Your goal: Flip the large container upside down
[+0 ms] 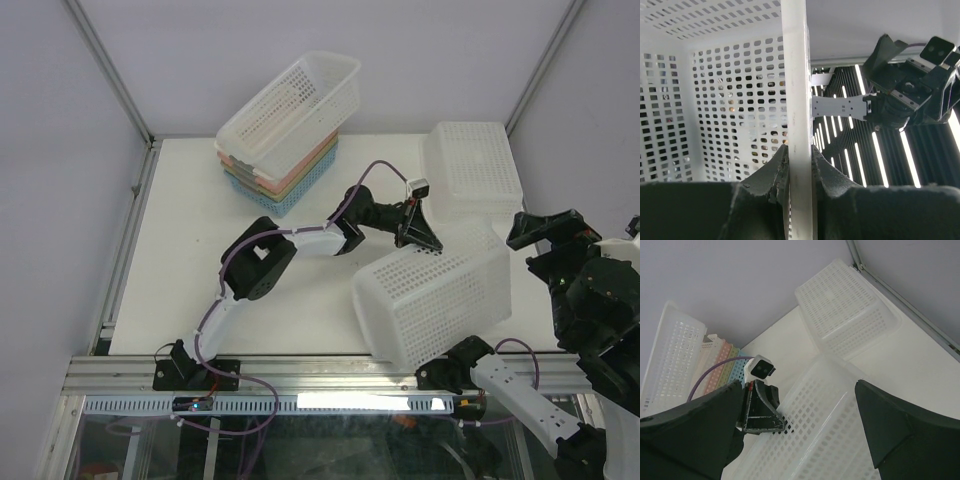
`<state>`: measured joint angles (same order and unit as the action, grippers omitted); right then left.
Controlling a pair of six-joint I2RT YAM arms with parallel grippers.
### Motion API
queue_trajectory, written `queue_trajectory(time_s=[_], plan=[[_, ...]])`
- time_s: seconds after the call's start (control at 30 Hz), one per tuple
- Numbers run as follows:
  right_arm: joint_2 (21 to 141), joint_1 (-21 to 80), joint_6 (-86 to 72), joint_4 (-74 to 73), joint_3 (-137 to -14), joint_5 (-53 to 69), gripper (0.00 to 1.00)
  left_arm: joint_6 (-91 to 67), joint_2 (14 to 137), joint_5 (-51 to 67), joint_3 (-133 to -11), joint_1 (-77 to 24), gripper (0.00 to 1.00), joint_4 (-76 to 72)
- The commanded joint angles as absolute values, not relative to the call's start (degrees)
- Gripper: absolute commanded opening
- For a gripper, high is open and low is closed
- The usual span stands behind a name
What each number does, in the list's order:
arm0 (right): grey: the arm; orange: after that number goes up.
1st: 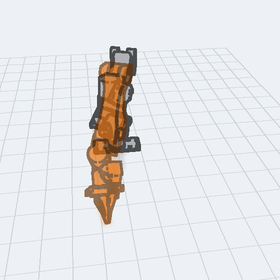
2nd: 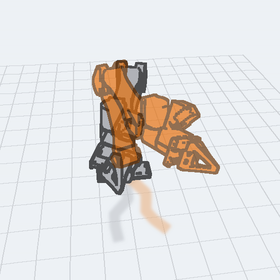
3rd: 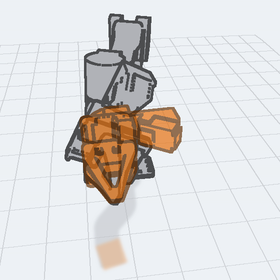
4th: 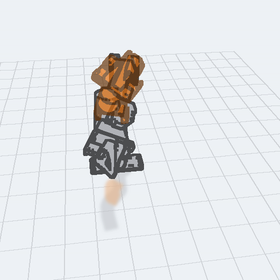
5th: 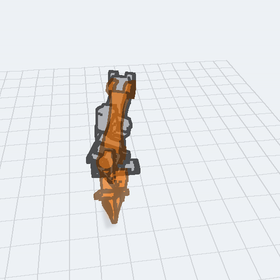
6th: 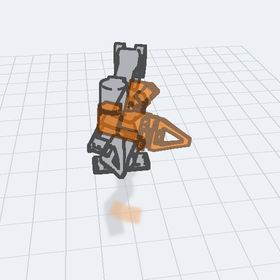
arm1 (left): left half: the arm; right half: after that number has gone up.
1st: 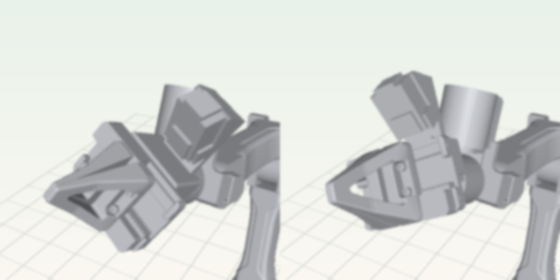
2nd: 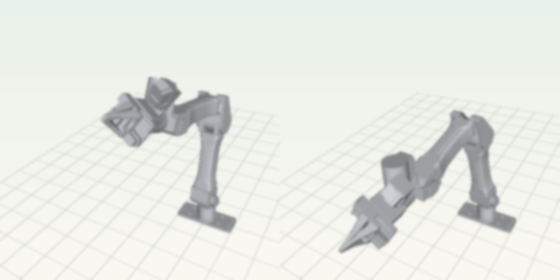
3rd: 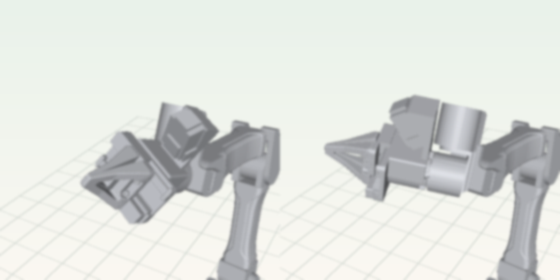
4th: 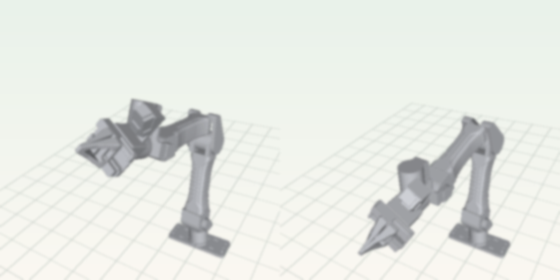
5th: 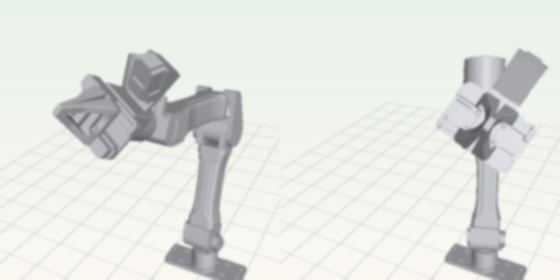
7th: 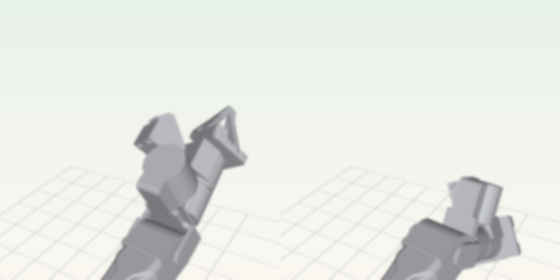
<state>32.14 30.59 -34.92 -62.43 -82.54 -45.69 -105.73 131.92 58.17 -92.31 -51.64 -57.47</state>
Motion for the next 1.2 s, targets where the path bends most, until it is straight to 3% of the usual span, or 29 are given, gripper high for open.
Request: queue_trajectory(time_s=[0.0,0.07,0.23,0.4,0.73,1.17], plan=[[31.70,30.63,-37.83,-63.55,-81.94,-44.89,0.99,-103.09,137.39,60.88,-98.65,-50.51,0.02,-59.12],[31.31,30.63,-38.64,-64.54,-81.53,-44.38,0.99,-100.13,138.91,61.07,-100.18,-50.16,0.13,-55.37],[30.47,30.66,-39.93,-66.61,-80.78,-43.24,0.99,-79.00,138.58,60.25,-104.74,-49.44,0.51,-30.87],[29.99,30.60,-40.98,-68.24,-80.66,-42.44,0.99,-60.03,137.06,54.45,-109.20,-48.56,0.97,-8.03],[30.26,30.59,-42.04,-69.28,-79.52,-40.53,0.99,-36.40,134.92,34.23,-116.79,-48.25,0.99,17.33],[30.89,30.59,-43.15,-71.11,-77.35,-39.34,0.99,-24.43,129.42,12.87,-120.21,-49.31,0.99,26.45]])
